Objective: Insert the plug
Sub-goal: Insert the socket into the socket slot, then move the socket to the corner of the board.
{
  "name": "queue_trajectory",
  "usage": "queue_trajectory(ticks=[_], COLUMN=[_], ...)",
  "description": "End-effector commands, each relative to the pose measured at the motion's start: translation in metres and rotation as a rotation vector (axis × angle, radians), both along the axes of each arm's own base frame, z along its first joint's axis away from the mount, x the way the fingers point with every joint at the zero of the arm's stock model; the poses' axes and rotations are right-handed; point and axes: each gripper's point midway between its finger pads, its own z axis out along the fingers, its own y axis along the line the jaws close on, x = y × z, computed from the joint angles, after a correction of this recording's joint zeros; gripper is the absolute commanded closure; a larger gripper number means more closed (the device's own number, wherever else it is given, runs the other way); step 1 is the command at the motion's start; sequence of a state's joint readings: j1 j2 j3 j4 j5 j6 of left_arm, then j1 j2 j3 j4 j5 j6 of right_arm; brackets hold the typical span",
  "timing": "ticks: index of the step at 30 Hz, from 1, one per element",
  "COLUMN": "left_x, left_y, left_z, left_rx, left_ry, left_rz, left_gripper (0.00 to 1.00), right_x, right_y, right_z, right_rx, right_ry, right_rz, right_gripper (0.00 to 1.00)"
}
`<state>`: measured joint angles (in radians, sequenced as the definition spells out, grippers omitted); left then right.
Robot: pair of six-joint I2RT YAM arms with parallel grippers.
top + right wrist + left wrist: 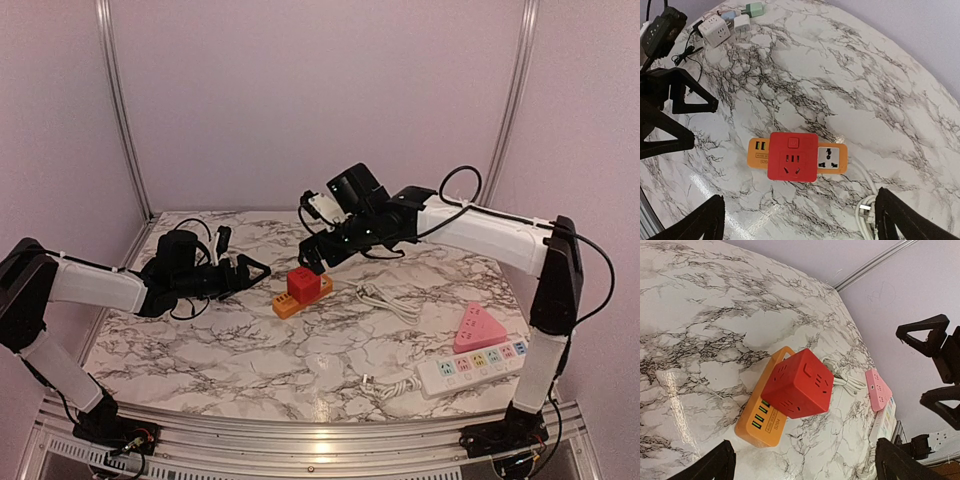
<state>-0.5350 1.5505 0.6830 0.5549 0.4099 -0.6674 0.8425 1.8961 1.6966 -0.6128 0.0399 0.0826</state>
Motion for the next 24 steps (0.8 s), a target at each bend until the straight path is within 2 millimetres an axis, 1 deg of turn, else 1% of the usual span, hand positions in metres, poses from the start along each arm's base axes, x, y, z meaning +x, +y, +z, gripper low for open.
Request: queue_trajectory(ticks=[1, 3, 5, 6, 10, 11, 12, 17, 20, 23, 24], left_x=[0.001, 0.001, -0.001, -0.002, -0.006, -0.006, -0.005, 0.005, 0.010, 0.014, 0.014], left_y=[-0.007, -0.011, -0.018, -0.021, -0.039, -0.042, -0.046, -0.058, -0.063, -0.071, -0.071], left_z=[0.014, 0.017, 0.016, 0.015, 0.005, 0.002, -0.005, -0.029, -0.036, -0.038, -0.043], left_rx=[0.032, 0.070, 0.143, 0.187, 0.326, 0.349, 0.381, 0.569, 0.609, 0.645, 0.673], left_ry=[-0.104, -0.136, -0.163, -0.178, -0.213, -0.218, -0.212, -0.215, -0.195, -0.209, -0.203], left_rz=[-0.073, -0.102, -0.127, -0.140, -0.170, -0.173, -0.178, -0.173, -0.166, -0.172, -0.172], left_gripper=[0.01, 0.01, 0.01, 0.01, 0.01, 0.01, 0.01, 0.01, 0.01, 0.01, 0.01], right_x=[0.004, 0.005, 0.004, 0.003, 0.002, 0.002, 0.001, -0.004, -0.003, 0.000, 0.002], right_y=[-0.032, -0.052, -0.072, -0.085, -0.120, -0.127, -0.134, -0.160, -0.178, -0.189, -0.192], right_z=[0.021, 0.016, 0.004, -0.007, -0.045, -0.052, -0.060, -0.096, -0.117, -0.131, -0.135], right_rx=[0.050, 0.063, 0.065, 0.056, 0.024, 0.017, 0.007, -0.032, -0.049, -0.050, -0.052], right_ry=[-0.047, -0.051, -0.046, -0.038, 0.005, 0.012, 0.020, 0.063, 0.107, 0.133, 0.138], right_rz=[-0.104, -0.169, -0.235, -0.268, -0.387, -0.412, -0.434, -0.509, -0.552, -0.575, -0.579], right_gripper=[0.01, 0.02, 0.02, 0.02, 0.04, 0.05, 0.05, 0.08, 0.09, 0.11, 0.11])
